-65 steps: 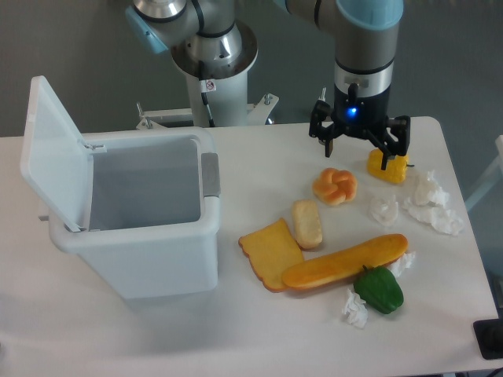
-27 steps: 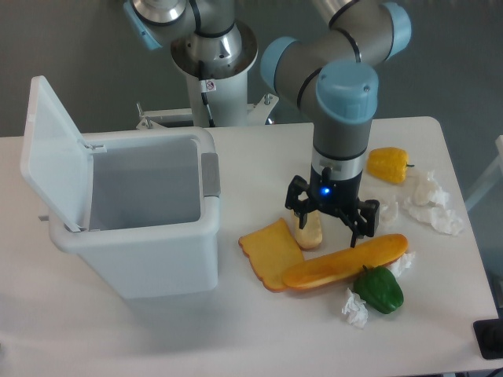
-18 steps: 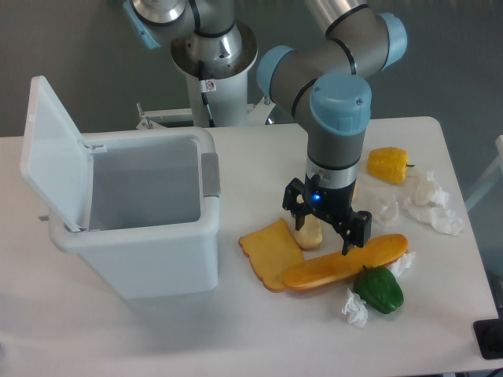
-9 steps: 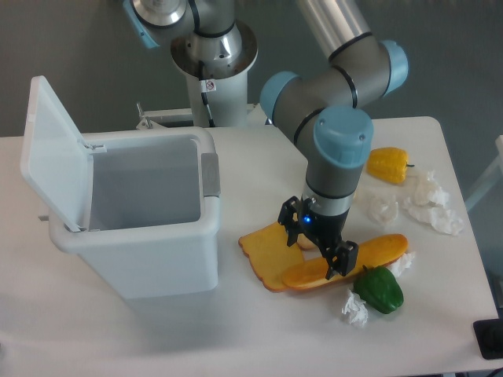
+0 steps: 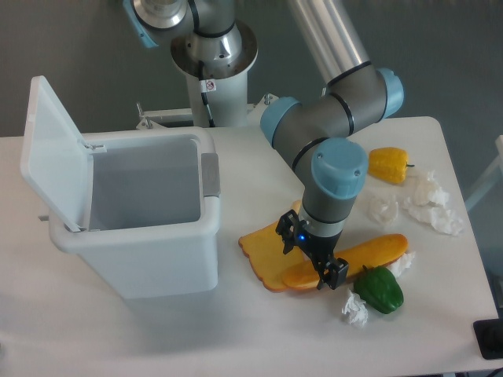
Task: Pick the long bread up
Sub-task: 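Lower the open gripper around the middle of the long bread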
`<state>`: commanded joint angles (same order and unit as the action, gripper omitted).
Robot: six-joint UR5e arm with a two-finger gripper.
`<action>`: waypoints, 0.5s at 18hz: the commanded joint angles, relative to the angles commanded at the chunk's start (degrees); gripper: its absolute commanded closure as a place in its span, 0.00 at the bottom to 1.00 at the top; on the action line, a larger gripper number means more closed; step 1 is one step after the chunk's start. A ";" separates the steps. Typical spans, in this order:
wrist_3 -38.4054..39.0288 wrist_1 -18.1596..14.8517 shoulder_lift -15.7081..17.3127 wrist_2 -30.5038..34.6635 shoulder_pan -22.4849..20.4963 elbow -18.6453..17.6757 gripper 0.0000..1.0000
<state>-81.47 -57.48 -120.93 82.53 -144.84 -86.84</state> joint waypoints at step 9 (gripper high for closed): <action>-0.44 0.00 -2.82 1.05 0.00 0.88 0.00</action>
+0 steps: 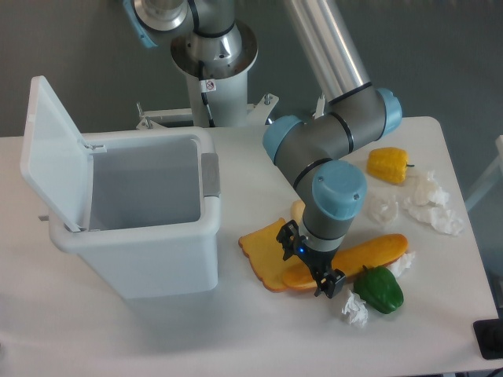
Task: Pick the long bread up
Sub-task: 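Lower the open gripper around the middle of the long bread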
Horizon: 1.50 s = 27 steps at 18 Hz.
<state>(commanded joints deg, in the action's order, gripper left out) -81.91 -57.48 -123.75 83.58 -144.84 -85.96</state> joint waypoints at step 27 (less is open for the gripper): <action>0.62 -0.26 -1.67 1.94 0.79 0.18 0.31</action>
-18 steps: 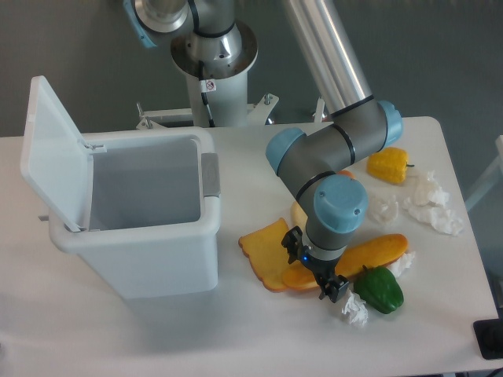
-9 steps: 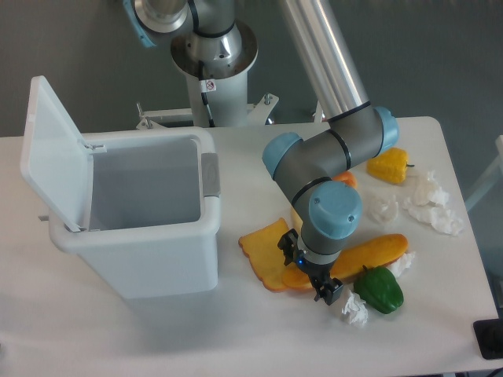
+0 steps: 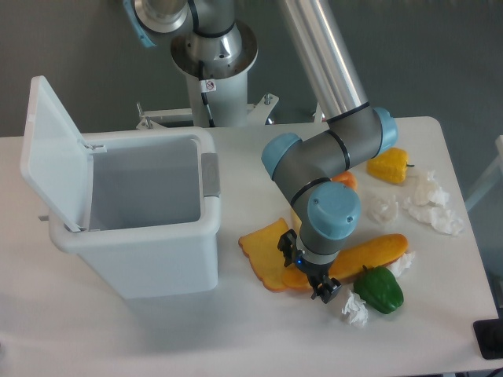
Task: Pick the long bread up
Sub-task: 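Lower the open gripper around the middle of the long bread, then close the gripper on the long bread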
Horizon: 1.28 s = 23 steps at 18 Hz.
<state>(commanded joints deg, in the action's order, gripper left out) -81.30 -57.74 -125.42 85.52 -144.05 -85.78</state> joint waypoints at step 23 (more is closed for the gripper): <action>5.10 -0.26 2.98 1.23 0.88 0.27 0.99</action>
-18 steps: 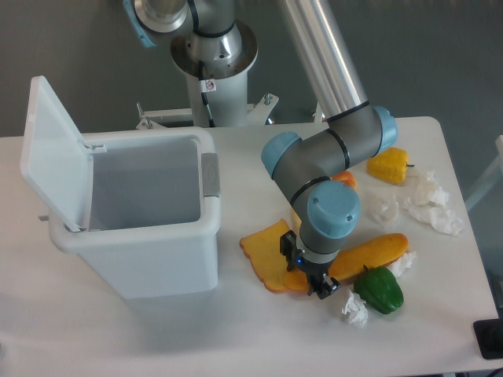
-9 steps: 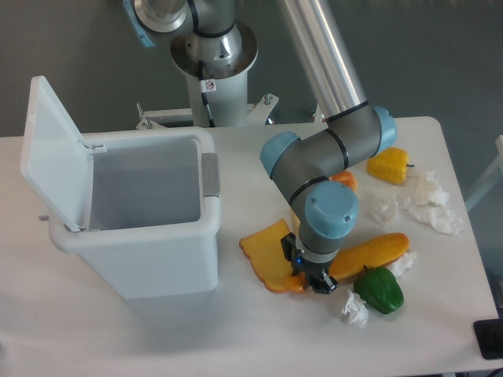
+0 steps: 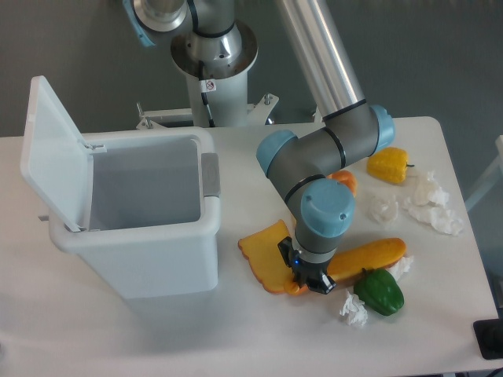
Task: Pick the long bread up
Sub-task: 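Close the gripper on the long bread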
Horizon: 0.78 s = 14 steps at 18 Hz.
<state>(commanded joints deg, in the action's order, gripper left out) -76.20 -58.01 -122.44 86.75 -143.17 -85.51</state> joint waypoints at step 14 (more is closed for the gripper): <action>0.00 -10.72 10.02 3.16 -2.29 0.35 0.98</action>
<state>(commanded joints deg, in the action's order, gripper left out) -76.20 -68.73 -112.42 89.91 -145.46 -85.17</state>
